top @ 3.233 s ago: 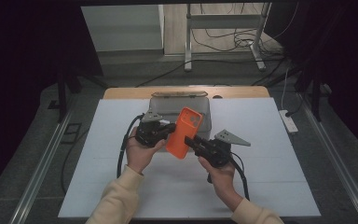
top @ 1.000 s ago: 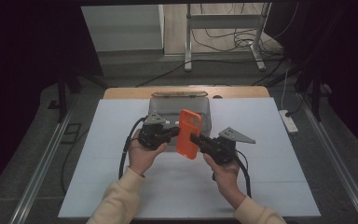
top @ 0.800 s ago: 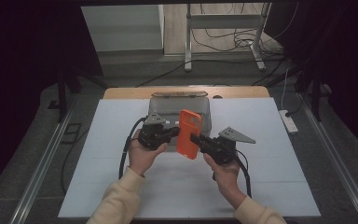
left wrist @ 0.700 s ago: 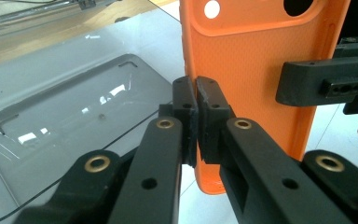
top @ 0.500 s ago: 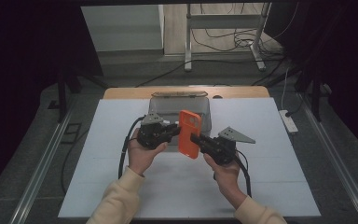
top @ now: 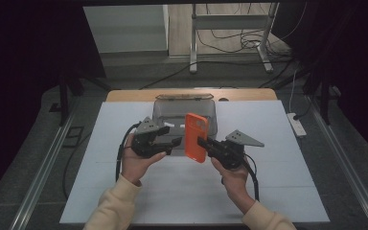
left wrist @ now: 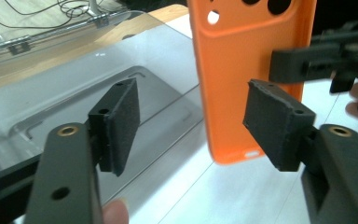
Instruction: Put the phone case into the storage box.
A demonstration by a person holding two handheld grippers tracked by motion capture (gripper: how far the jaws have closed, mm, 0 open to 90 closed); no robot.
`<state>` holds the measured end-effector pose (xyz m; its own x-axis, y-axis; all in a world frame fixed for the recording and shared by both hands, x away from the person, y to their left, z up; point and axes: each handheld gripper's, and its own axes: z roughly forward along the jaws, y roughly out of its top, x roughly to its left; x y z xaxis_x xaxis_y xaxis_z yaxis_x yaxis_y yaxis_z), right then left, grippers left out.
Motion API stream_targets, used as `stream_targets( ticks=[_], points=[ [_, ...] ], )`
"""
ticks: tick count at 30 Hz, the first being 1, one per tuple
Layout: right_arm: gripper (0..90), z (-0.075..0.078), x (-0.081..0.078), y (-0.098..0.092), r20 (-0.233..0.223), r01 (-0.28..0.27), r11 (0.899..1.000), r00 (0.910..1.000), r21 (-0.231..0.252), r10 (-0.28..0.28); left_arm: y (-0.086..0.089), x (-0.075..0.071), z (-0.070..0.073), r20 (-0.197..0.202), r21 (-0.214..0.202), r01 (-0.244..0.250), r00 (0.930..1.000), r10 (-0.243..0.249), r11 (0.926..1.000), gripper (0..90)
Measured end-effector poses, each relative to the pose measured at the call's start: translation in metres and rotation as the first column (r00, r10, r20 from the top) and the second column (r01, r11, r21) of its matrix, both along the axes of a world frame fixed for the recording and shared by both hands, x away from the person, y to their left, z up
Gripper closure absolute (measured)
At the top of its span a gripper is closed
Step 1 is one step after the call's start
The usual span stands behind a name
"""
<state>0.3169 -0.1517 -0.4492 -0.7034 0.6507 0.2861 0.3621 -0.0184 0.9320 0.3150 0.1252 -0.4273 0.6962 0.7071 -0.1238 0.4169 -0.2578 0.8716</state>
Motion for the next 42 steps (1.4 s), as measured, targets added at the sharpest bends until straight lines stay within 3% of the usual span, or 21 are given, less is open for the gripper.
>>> stream_targets(
  ticks=[8,15,20,29,42],
  points=[
    [79.0,0.004,-0.001,-0.002,0.019,-0.011,1.0,0.9998,-0.021,0.011,0.02,-0.016,-0.009,0.006,0.055,-0.033,0.9994,0.033,0.998,28.9],
    [79.1,0.006,-0.001,-0.004,0.021,-0.014,1.0,0.9997,-0.028,0.015,0.033,-0.027,-0.02,0.002,0.066,-0.061,0.9982,0.061,0.996,27.3],
    [79.0,0.008,0.0,-0.006,0.024,-0.018,0.999,0.9995,-0.046,0.019,0.045,-0.037,-0.036,-0.033,0.089,-0.083,0.9957,0.086,0.9925,26.2],
    [79.0,0.008,0.0,-0.008,0.028,-0.018,0.998,0.9994,-0.054,0.019,0.067,-0.048,-0.057,-0.065,0.093,-0.13,0.9886,0.136,0.9872,25.6],
    [79.0,0.009,0.001,-0.012,0.023,-0.02,0.998,0.9995,-0.056,0.022,0.082,-0.057,-0.07,-0.071,0.1,-0.173,0.981,0.18,0.9799,25.5]
  ],
)
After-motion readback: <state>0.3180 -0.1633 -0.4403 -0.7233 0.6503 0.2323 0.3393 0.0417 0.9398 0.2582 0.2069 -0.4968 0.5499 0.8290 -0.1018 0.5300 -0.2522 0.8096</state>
